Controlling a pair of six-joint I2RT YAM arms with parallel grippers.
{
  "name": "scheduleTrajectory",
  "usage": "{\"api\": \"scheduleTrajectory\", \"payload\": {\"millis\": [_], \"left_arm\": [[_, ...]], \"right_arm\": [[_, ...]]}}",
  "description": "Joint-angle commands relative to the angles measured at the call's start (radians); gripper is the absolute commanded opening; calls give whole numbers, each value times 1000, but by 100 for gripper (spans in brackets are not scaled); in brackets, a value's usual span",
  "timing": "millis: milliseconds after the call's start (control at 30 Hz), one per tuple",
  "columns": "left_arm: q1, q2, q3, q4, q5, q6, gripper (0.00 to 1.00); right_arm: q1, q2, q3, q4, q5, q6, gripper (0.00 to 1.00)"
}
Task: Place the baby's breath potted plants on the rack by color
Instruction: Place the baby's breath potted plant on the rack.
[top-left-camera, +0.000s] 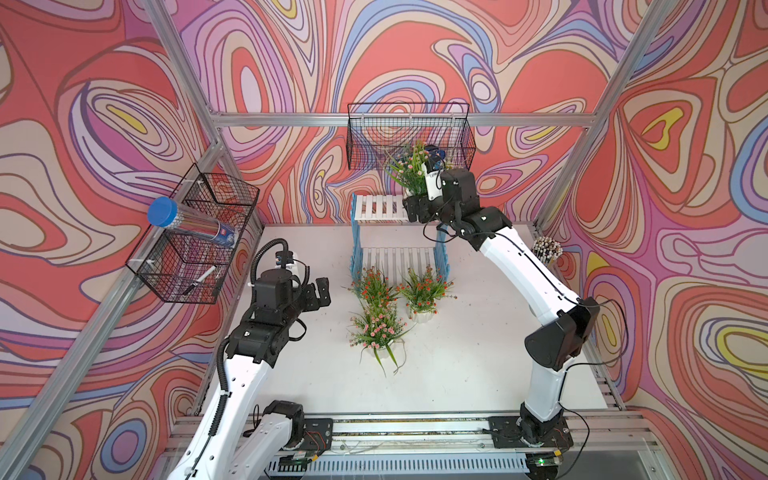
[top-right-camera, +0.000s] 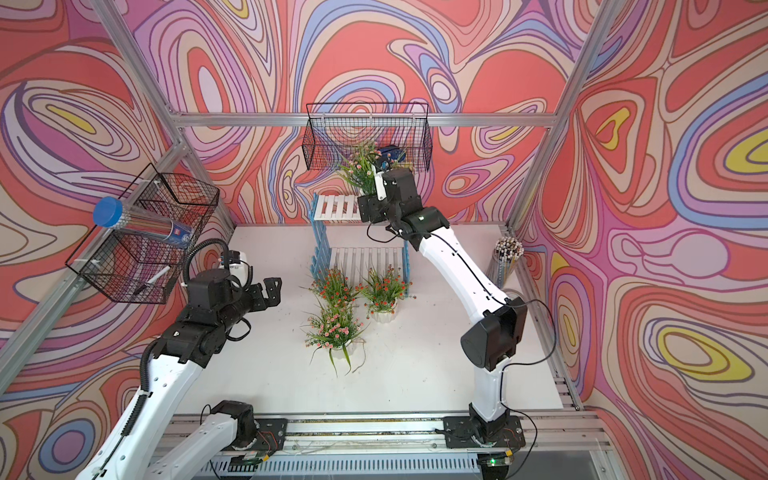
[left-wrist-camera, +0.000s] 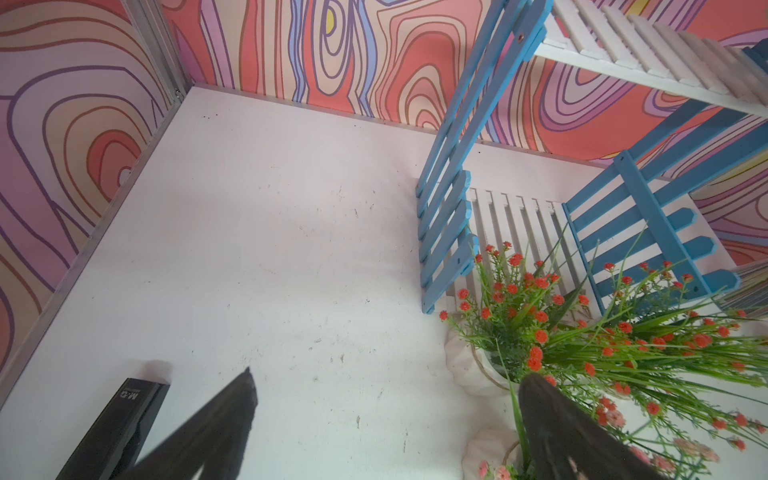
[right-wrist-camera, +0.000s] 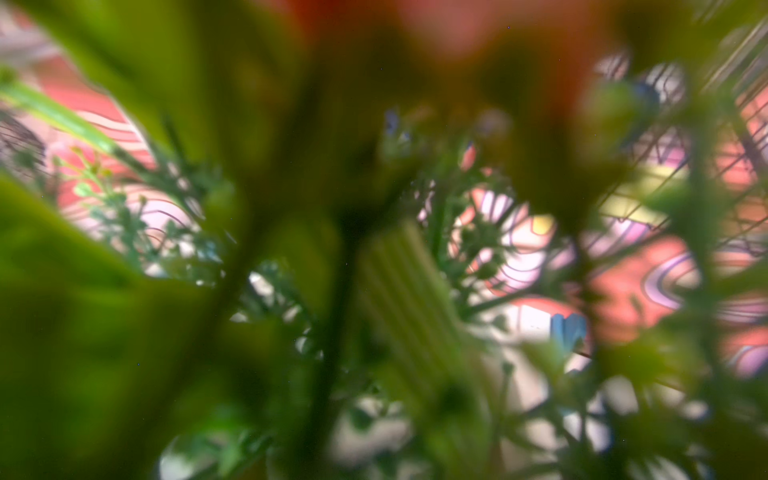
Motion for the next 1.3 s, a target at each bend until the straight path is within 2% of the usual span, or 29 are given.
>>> {"api": "scheduleTrajectory", "payload": {"millis": [0, 300, 600, 900, 933, 1000, 1067, 1100, 1267], "left_arm": [[-3, -18, 22, -26, 14, 2, 100], [-3, -16, 12, -18, 23, -4, 100], [-3, -9, 12, -16, 20, 1, 100], [-2, 1, 21, -23, 29, 1, 100], [-3, 1, 22, -24, 31, 1, 100], [-2, 0, 23, -25, 34, -2, 100], [-3, -1, 23, -25, 37, -7, 100], [-3, 1, 24, -27, 38, -8, 100], [-3, 10, 27, -37, 44, -12, 100]], "right_arm": [[-2, 8, 58, 27, -25, -38, 49], [-51, 44, 24, 79, -26, -21, 48], [-70, 116, 94, 72, -31, -27, 48], [-82, 154, 109, 68, -40, -22, 52], [-82, 153, 106, 68, -42, -19, 54], [-81, 142, 94, 75, -48, -14, 67], [-82, 132, 81, 82, -51, -14, 84], [-82, 126, 77, 82, -49, -14, 98], [-82, 81, 29, 109, -36, -18, 98]]}}
